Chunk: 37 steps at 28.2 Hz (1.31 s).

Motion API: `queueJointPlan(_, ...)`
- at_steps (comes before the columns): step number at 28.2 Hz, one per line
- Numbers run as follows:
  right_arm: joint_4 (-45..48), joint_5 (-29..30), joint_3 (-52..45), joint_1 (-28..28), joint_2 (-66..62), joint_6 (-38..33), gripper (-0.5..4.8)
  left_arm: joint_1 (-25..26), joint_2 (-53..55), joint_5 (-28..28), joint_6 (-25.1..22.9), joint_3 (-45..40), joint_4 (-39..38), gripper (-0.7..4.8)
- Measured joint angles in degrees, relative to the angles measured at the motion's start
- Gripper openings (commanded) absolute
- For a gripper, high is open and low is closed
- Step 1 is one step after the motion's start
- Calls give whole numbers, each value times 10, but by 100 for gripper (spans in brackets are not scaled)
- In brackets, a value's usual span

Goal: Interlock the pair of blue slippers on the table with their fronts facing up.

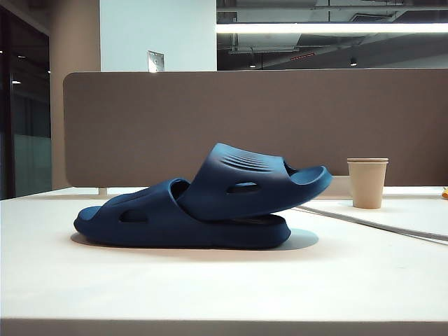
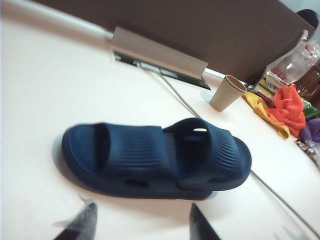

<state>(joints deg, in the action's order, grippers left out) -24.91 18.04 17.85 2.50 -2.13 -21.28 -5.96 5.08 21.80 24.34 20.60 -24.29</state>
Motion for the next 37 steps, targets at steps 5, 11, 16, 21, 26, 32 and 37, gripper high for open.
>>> queueJointPlan(5, 2, 0, -12, 0, 0, -13, 229, -1, 0, -11, 25, -1, 3, 236)
queueJointPlan(11, 30, -16, -32, 0, 0, -12, 229, -1, 0, -21, 40, -1, 0, 214)
queueJointPlan(16, 108, -21, -75, 0, 0, -12, 227, -1, 0, -21, 60, -2, -1, 213)
queueJointPlan(21, 175, -29, -106, 0, 0, -12, 151, -1, 0, -24, 60, -17, 28, 213)
queueJointPlan(26, 187, -46, -124, 0, 0, 0, 94, -1, 0, -25, 53, -47, 97, 210)
queueJointPlan(32, 190, -73, -136, 0, 0, 39, 6, -1, 0, -26, 41, -80, 168, 158)
queueJointPlan(37, 190, -95, -136, 0, 0, 87, -6, -1, 0, -26, 38, -93, 182, 119)
